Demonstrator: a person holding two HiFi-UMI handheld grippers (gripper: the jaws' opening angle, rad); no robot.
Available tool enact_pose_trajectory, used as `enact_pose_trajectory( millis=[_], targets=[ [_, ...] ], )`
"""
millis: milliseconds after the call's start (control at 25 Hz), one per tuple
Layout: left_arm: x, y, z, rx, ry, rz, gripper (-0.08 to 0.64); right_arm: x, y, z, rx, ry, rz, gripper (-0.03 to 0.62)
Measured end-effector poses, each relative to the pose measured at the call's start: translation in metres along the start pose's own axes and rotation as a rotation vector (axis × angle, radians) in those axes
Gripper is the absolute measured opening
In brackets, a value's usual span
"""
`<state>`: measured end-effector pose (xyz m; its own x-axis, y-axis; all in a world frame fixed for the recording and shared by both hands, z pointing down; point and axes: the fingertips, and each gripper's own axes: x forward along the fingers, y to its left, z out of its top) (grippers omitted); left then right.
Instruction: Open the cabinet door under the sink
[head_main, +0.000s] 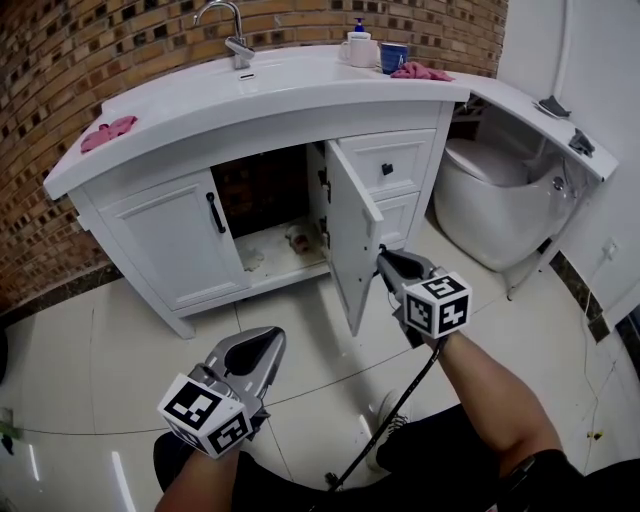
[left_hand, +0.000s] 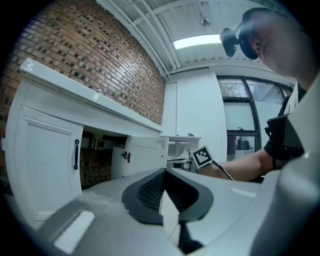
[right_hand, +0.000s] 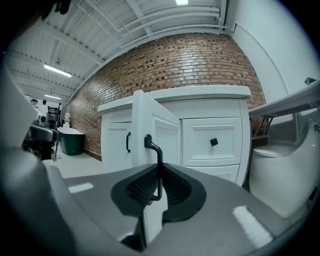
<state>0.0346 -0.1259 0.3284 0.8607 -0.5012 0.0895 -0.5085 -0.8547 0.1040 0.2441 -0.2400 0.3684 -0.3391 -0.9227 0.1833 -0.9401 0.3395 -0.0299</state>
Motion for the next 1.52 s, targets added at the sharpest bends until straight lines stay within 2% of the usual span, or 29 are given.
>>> enact_pose_trajectory(
  millis=[240,480,760,880,1080,1280,1520],
  targets=[
    [0.006,0.001,0.004,0.004,-0.017,0.014,0.006,-0.010,-0.034,-0.001,0.019,-0.046,-0.134,0.026],
    [0.002,0.002,0.005,0.004,-0.019,0.027,0.006,-0.016,-0.037,-0.001,0.029,-0.043,-0.164,0.028],
    [-0.016,0.003,0.009,-0.009,-0.029,0.048,0.006,-0.042,-0.024,-0.002,0.086,-0.029,-0.156,0.026],
    [-0.024,0.002,0.010,-0.003,-0.034,0.056,0.006,-0.057,0.000,0.002,0.108,-0.020,-0.090,0.020],
    [-0.046,0.001,0.006,0.009,-0.022,0.076,0.006,-0.082,0.070,0.014,0.083,-0.010,0.120,0.008],
    [-0.072,0.006,-0.003,0.010,0.002,0.120,0.006,-0.102,0.135,0.020,0.039,0.017,0.291,0.008],
    [-0.093,0.009,-0.009,0.014,0.011,0.153,0.006,-0.115,0.191,0.017,-0.004,0.039,0.412,0.008]
  ],
)
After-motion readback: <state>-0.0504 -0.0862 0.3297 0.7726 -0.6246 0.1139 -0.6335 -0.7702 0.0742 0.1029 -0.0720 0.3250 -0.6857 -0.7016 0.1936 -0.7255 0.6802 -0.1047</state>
